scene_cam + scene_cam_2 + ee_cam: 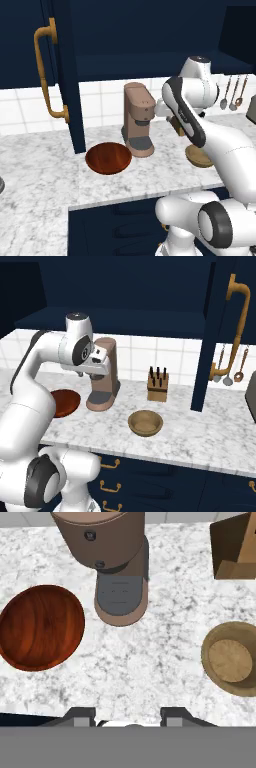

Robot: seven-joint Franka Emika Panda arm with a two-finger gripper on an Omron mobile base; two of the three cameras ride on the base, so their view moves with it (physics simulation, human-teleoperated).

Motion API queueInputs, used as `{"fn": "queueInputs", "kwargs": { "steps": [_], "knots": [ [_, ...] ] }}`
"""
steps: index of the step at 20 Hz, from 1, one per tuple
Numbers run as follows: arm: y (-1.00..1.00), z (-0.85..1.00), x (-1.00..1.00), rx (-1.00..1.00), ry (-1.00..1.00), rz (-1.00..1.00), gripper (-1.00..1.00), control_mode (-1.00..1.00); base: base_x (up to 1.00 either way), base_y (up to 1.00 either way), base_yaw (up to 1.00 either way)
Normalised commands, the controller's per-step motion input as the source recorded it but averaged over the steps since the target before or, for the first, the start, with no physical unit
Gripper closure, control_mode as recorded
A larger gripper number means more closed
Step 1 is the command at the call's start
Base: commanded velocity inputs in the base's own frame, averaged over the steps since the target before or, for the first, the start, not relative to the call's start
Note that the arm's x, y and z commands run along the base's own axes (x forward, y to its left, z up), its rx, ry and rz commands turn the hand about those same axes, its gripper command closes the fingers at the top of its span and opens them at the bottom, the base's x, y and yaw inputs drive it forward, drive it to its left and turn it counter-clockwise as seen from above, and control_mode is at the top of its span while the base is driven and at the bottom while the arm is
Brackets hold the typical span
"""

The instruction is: Pick up the bowls on the counter and stack them on top of one another in the open cabinet. Place the smaller bowl on top of the larger bowl.

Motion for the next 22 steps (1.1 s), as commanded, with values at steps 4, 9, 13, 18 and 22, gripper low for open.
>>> {"fn": "queueInputs", "kwargs": {
  "steps": [4,9,13,18,22],
  "knots": [
    [-0.43,-0.06,-0.08,0.07,0.00,-0.09,-1.00,-1.00,0.00,0.00,0.00],
    [-0.96,-0.37,-0.02,0.05,0.00,-0.19,-1.00,-1.00,0.00,0.00,0.00],
    [-1.00,-0.47,0.00,0.01,0.03,-0.22,-1.00,-1.00,0.00,0.00,0.00],
    [-1.00,-0.54,0.00,0.01,0.11,-0.29,-1.00,-1.00,0.00,0.00,0.00],
    [-1.00,-0.73,0.00,0.07,0.12,-0.33,-1.00,-1.00,0.00,0.00,0.00]
  ]
}}
